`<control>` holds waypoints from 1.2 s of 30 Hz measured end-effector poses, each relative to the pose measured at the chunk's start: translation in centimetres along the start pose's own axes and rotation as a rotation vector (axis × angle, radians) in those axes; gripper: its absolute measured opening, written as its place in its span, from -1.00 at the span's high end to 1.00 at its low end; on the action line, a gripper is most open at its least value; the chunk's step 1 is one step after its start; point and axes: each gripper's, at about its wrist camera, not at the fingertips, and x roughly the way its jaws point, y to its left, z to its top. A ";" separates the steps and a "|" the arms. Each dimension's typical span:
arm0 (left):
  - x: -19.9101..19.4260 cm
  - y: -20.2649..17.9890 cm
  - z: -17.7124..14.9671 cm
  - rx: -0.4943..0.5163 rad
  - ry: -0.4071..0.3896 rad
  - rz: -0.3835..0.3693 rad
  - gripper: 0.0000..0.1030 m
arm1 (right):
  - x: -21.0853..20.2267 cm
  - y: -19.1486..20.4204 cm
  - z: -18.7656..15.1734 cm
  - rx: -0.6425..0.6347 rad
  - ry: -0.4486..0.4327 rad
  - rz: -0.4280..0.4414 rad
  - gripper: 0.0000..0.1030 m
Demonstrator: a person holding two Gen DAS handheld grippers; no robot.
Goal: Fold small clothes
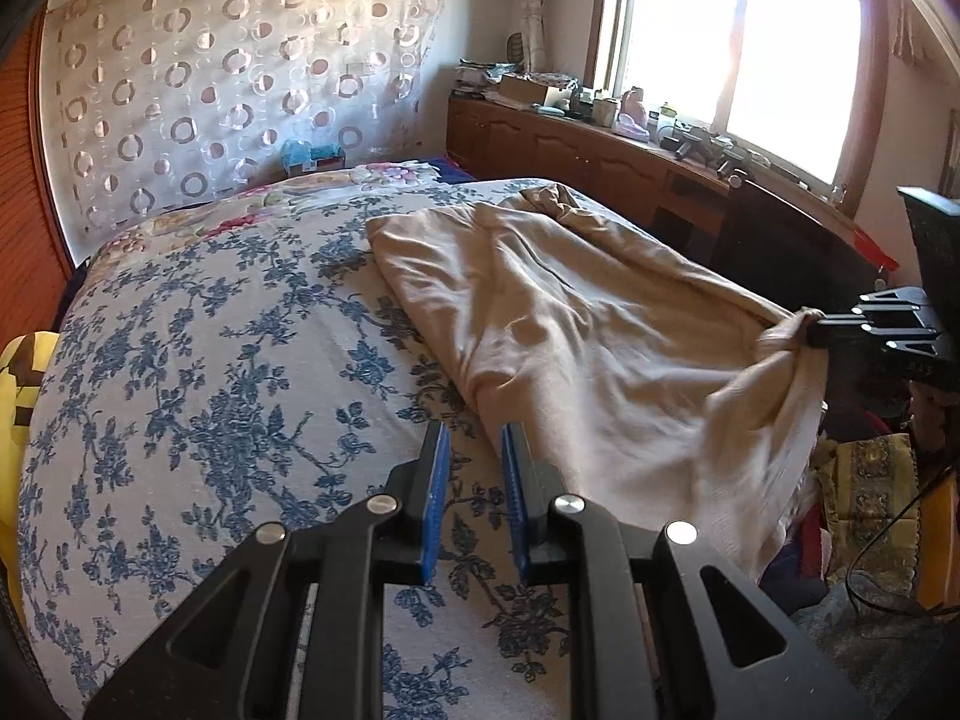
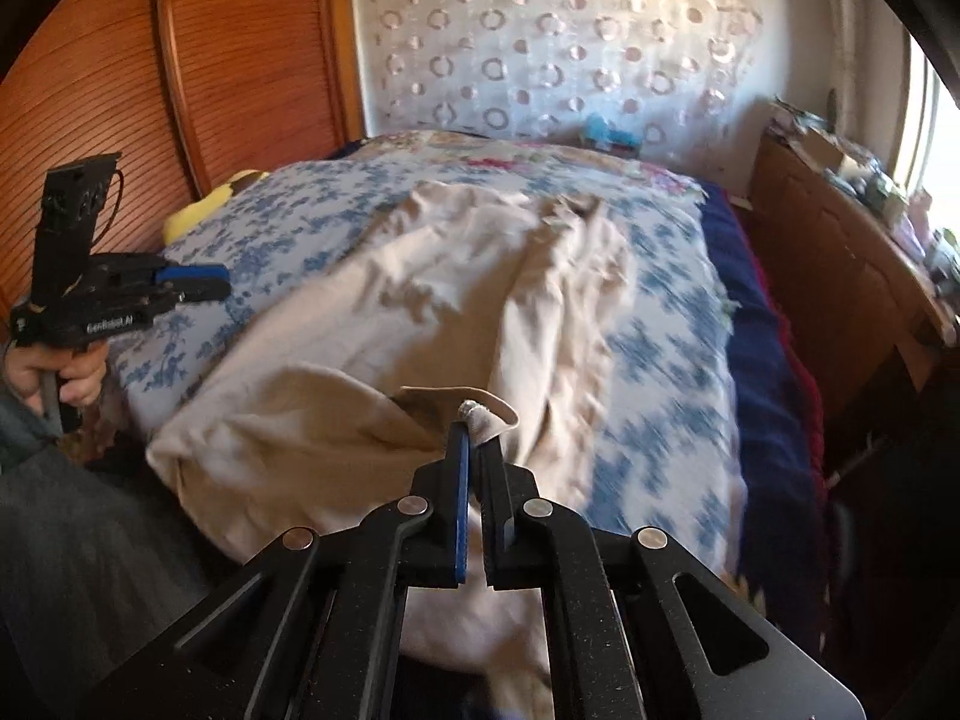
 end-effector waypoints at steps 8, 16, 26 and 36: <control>0.2 -0.5 0.1 0.012 0.009 -0.001 0.69 | 0.7 -3.9 -3.6 0.044 0.135 -0.081 0.92; 0.3 -0.8 0.1 0.018 0.011 -0.003 0.69 | -1.8 -2.2 -1.4 0.008 0.014 -0.038 0.21; 0.5 -1.1 -0.3 0.024 0.020 -0.011 0.69 | 0.6 -0.5 -0.3 0.017 0.047 -0.033 0.21; 0.6 -1.1 -0.5 0.018 0.022 -0.014 0.69 | -0.7 -0.5 -1.2 0.002 0.045 0.026 0.97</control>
